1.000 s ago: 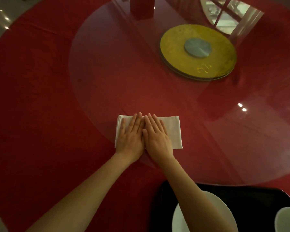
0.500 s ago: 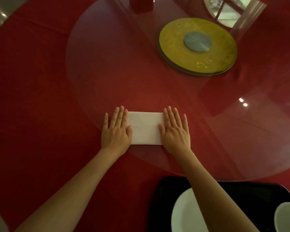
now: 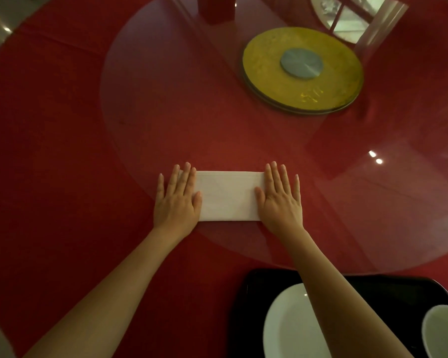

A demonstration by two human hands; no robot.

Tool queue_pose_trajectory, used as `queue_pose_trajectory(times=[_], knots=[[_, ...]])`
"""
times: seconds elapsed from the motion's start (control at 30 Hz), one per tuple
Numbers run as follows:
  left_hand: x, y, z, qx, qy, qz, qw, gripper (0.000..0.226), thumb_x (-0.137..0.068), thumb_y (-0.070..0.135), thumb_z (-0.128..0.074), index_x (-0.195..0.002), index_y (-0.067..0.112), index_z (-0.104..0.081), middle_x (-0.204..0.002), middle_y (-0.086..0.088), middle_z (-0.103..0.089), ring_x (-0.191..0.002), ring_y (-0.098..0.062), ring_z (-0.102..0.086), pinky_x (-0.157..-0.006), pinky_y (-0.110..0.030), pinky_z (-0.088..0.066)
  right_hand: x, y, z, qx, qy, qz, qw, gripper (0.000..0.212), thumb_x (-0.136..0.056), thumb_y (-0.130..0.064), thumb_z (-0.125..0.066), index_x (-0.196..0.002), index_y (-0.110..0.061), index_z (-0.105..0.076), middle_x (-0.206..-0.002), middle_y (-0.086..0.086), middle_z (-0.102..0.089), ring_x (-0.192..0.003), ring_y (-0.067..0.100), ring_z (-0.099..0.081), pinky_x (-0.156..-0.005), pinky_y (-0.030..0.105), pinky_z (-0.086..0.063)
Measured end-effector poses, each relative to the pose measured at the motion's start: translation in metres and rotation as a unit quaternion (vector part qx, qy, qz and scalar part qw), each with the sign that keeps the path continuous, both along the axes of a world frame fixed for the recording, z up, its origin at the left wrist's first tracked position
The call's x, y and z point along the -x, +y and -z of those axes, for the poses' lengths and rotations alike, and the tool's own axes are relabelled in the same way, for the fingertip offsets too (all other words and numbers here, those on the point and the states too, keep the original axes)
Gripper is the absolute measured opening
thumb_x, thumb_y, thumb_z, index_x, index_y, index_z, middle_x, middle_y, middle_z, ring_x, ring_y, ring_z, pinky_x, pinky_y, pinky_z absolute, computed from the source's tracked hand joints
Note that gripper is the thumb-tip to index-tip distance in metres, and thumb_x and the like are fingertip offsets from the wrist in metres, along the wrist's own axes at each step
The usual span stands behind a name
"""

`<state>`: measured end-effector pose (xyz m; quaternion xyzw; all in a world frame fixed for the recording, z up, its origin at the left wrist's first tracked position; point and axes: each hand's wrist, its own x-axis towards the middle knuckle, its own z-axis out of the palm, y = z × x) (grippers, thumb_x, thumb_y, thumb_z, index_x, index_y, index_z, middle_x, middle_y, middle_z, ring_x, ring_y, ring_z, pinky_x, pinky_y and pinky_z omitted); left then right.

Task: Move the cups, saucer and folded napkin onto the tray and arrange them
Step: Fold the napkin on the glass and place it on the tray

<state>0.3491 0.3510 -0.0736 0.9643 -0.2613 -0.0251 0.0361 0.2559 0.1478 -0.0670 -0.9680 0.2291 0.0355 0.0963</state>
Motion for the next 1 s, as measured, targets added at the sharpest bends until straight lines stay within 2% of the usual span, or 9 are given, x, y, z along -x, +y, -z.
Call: queue_pose_trajectory(times=[0.27, 0.37, 0.47, 0.5, 0.57, 0.7, 0.8, 0.9, 1.0], knots=[[-0.008, 0.011, -0.006, 0.041, 0.033, -0.068, 0.996, 0.056, -0.096, 0.035, -0.021, -0.145, 0.015, -0.003, -0.157, -0.002, -0.002, -0.144, -0.019, 0.003, -0.116, -0.049, 0.006, 0.007, -0.006, -0.007, -0.012, 0.018, 0.043, 0.999, 0.058, -0.097, -0.044, -0.009, -0.146, -0.017, 0.007, -0.158, 0.0, 0.011, -0.142, 0.015, 0.019, -0.115, 0.04, 0.018], [-0.017, 0.018, -0.017, 0.05, 0.029, -0.124, 0.991, 0.059, -0.096, 0.038, -0.019, -0.145, 0.01, -0.001, -0.157, -0.009, 0.0, -0.144, -0.023, 0.004, -0.117, -0.048, 0.005, 0.012, -0.011, -0.017, -0.01, -0.022, 0.07, 0.997, 0.056, -0.099, -0.036, -0.02, -0.147, -0.013, -0.004, -0.158, 0.004, 0.004, -0.144, 0.018, 0.012, -0.115, 0.039, 0.014], [-0.006, 0.005, -0.033, 0.09, -0.026, -0.085, 0.992, 0.058, -0.096, 0.034, -0.023, -0.144, 0.008, -0.005, -0.156, -0.012, -0.005, -0.144, -0.024, 0.0, -0.116, -0.045, 0.005, 0.022, -0.006, -0.032, -0.043, -0.107, 0.132, 0.984, 0.043, -0.096, -0.021, -0.038, -0.136, -0.006, -0.038, -0.149, 0.013, -0.032, -0.138, 0.028, -0.025, -0.112, 0.04, -0.023], [0.004, -0.006, -0.036, 0.108, -0.03, -0.041, 0.993, 0.056, -0.096, 0.03, -0.024, -0.145, 0.008, -0.007, -0.156, -0.012, -0.008, -0.144, -0.023, 0.0, -0.116, -0.043, 0.005, 0.025, -0.002, -0.035, -0.047, -0.128, 0.143, 0.98, 0.035, -0.094, -0.018, -0.041, -0.124, -0.004, -0.05, -0.137, 0.014, -0.046, -0.126, 0.029, -0.039, -0.102, 0.039, -0.035], [0.029, -0.029, -0.036, 0.135, 0.014, 0.053, 0.989, 0.053, -0.096, 0.027, -0.023, -0.145, 0.01, -0.009, -0.156, -0.009, -0.008, -0.143, -0.019, 0.003, -0.116, -0.038, 0.008, 0.029, 0.011, -0.04, -0.065, -0.139, 0.152, 0.976, 0.024, -0.092, -0.017, -0.044, -0.104, -0.004, -0.059, -0.113, 0.013, -0.057, -0.102, 0.026, -0.049, -0.082, 0.035, -0.043], [0.059, -0.057, -0.02, 0.081, 0.088, 0.118, 0.986, 0.053, -0.097, 0.034, -0.019, -0.145, 0.016, -0.003, -0.157, -0.002, -0.001, -0.144, -0.015, 0.009, -0.116, -0.036, 0.012, 0.024, 0.018, -0.046, -0.161, -0.115, 0.198, 0.96, 0.025, -0.091, -0.026, -0.05, -0.101, -0.003, -0.056, -0.101, 0.008, -0.051, -0.073, 0.016, -0.049, -0.054, 0.021, -0.035], [0.061, -0.057, -0.012, 0.057, 0.091, 0.13, 0.986, 0.058, -0.096, 0.042, -0.018, -0.145, 0.018, 0.004, -0.157, -0.001, 0.006, -0.143, -0.016, 0.013, -0.116, -0.038, 0.012, 0.013, 0.013, -0.05, -0.239, -0.076, 0.234, 0.939, 0.032, -0.088, -0.025, -0.056, -0.108, -0.001, -0.049, -0.1, 0.006, -0.046, -0.074, 0.016, -0.048, -0.055, 0.022, -0.037], [0.059, -0.053, -0.013, 0.049, 0.1, 0.151, 0.982, 0.069, -0.092, 0.052, -0.023, -0.144, 0.019, 0.008, -0.157, -0.001, 0.01, -0.142, -0.016, 0.016, -0.117, -0.04, 0.012, 0.003, 0.007, -0.055, -0.315, -0.034, 0.262, 0.912, 0.03, -0.084, -0.019, -0.057, -0.104, 0.002, -0.05, -0.092, 0.008, -0.056, -0.074, 0.02, -0.056, -0.055, 0.028, -0.044], [0.056, -0.052, -0.017, 0.066, 0.108, 0.163, 0.978, 0.078, -0.089, 0.054, -0.034, -0.145, 0.016, 0.004, -0.157, -0.004, 0.005, -0.143, -0.017, 0.013, -0.117, -0.038, 0.012, -0.004, 0.009, -0.063, -0.399, -0.049, 0.253, 0.88, 0.023, -0.079, -0.009, -0.05, -0.09, 0.009, -0.061, -0.074, 0.012, -0.052, -0.061, 0.022, -0.044, -0.049, 0.027, -0.032]])
